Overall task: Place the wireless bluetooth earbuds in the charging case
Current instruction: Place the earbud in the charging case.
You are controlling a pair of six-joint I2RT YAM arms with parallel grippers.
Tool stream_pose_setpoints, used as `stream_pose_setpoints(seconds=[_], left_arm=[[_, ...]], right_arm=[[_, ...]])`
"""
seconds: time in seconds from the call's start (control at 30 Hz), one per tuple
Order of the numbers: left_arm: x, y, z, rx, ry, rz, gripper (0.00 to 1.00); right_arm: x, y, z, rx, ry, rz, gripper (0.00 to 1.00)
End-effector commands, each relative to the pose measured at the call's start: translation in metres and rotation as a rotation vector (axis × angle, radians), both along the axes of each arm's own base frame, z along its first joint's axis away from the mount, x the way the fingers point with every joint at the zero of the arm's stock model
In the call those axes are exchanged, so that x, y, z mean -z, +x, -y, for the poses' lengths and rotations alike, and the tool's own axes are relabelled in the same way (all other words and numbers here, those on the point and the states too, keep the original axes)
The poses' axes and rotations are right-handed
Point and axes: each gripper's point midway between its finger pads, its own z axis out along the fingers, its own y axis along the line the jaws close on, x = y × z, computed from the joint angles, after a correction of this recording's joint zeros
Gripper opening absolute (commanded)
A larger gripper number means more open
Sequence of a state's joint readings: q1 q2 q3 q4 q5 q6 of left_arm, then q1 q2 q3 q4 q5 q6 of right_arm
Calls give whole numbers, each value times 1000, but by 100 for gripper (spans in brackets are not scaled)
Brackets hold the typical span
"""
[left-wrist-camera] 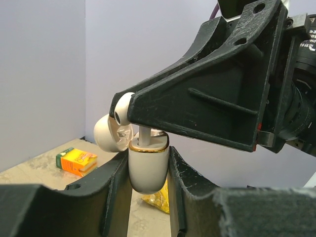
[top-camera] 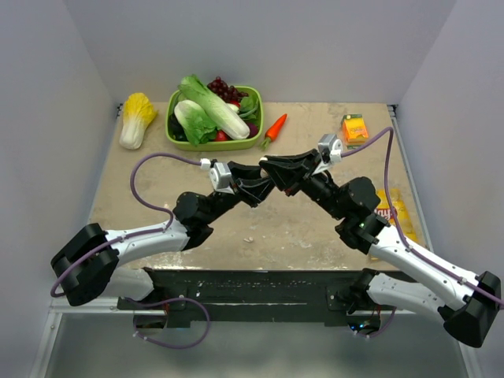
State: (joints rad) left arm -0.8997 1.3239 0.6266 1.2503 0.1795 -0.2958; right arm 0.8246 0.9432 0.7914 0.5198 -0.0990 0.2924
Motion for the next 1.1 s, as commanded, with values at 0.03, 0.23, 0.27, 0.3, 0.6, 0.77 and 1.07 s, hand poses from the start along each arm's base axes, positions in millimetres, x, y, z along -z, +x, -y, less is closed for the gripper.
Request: stream_pose_setpoints(seconds=[0.03,0.23,0.27,0.3,0.6,0.77,1.07], left_arm=[[-95,-38,-38,22,-311,259,0],[-94,-38,-38,21,-310,257,0],[-94,-38,-38,20,-309,257,0],[-94,-38,-38,19,-309,256,0],[-92,-37,-38,13,-303,257,0],[-91,-35,-37,9,-298,256,0],[-90,-34,-36,3,-294,252,0]], right_arm=[[1,2,-1,12,-40,-17,33],[-3,5,5,46,-25,-30,47],[-4,5,6,50,-23,-30,48],[-5,6,7,57,-19,-30,49],[-13,4,12,65,-1,-27,52],[-19,0,13,55,11,-25,53],[-32,-6,16,38,30,-21,55]])
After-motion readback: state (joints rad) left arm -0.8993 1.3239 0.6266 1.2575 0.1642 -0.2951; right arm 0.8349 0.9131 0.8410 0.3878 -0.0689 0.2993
